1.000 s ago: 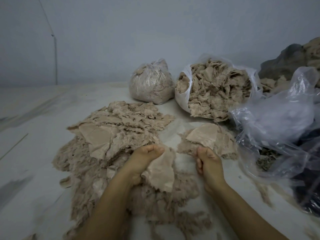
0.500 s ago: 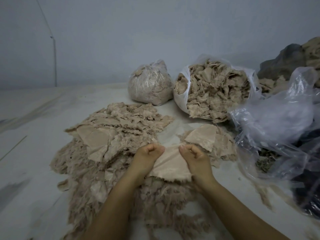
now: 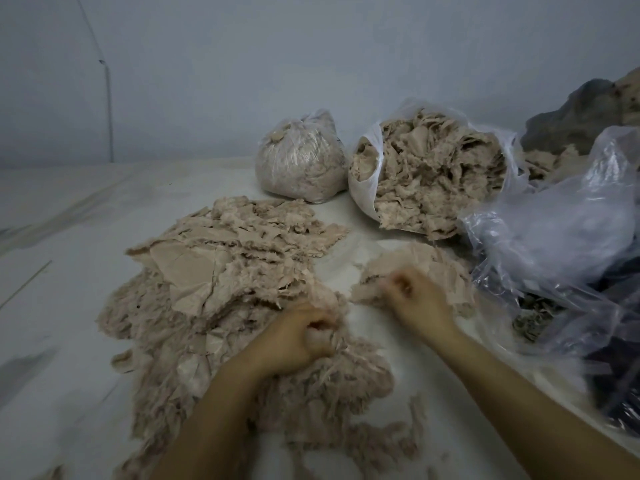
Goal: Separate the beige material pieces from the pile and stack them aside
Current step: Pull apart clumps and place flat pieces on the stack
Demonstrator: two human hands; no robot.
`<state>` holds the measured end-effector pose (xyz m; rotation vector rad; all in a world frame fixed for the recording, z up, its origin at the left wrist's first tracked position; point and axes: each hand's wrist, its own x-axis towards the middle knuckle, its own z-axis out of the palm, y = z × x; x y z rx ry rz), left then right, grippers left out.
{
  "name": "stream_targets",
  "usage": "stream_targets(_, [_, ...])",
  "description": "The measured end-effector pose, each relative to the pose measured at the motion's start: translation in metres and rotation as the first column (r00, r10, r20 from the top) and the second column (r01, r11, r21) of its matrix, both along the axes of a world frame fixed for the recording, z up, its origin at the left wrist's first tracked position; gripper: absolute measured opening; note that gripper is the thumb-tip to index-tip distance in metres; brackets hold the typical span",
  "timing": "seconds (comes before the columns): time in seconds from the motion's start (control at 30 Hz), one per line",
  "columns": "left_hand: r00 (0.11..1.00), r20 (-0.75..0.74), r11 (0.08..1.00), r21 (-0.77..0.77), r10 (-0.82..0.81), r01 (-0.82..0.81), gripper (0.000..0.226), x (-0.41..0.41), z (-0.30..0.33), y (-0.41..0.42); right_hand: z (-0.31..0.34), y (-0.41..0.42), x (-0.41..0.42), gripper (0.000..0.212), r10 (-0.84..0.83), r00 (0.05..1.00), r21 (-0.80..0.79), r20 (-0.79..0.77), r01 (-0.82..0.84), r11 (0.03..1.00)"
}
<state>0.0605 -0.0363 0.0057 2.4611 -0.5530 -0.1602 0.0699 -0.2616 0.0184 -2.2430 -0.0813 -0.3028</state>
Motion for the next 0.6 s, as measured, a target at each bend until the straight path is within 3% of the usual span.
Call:
stream_targets(0.07, [0.997, 0.079, 0.986, 0.168, -0.011, -0.003, 0.022, -0.002, -0.003, 0.000, -0.022, 0.019, -0.027, 0.016, 0.341, 0.918, -0.037, -0.203, -0.355, 0.934])
stream_targets(0.13, [0.986, 0.165, 0.983, 0.173, 0.035, -0.064, 0.029, -0.005, -0.006, 0.000, -0.039, 0.025, -0.040, 0.020, 0.428, 0.868, -0.217, -0.252, -0.482, 0.849])
stream_targets(0.17, [0.978, 0.204, 0.990, 0.124, 0.038, -0.065, 0.031, -0.008, -0.005, -0.001, -0.041, 0.026, -0.041, 0.014, 0.398, 0.895, -0.202, -0.200, -0.435, 0.878])
stream_targets(0.23, [0.979, 0.202, 0.999, -0.043, 0.011, -0.002, 0.036, -0.015, -0.002, -0.006, -0.035, 0.024, -0.043, 0.012, 0.293, 0.950, 0.085, -0.108, -0.284, 0.955])
stream_targets(0.3, [0.998, 0.048, 0.984, -0.172, -0.044, 0.052, 0.051, -0.023, 0.002, -0.018, -0.023, 0.023, -0.043, 0.015, 0.222, 0.971, 0.385, -0.092, -0.171, 0.907])
stream_targets(0.37, [1.000, -0.008, 0.965, -0.262, -0.026, 0.023, 0.036, -0.026, 0.001, -0.029, -0.017, 0.025, -0.044, 0.017, 0.223, 0.970, 0.558, -0.100, -0.131, 0.819])
stream_targets(0.43, [0.995, -0.030, 0.899, -0.425, 0.099, -0.102, 0.009, -0.026, 0.002, -0.033, -0.013, 0.025, -0.046, 0.021, 0.226, 0.968, 0.663, -0.111, -0.097, 0.742])
stream_targets(0.5, [0.983, -0.062, 0.844, -0.505, 0.172, -0.180, 0.014, -0.023, 0.004, -0.028, -0.016, 0.018, -0.046, 0.030, 0.215, 0.969, 0.697, -0.125, -0.068, 0.713])
stream_targets(0.6, [0.971, -0.061, 0.845, -0.481, 0.232, -0.233, 0.025, -0.021, 0.005, -0.019, -0.017, 0.010, -0.048, 0.035, 0.211, 0.964, 0.707, -0.165, -0.033, 0.706])
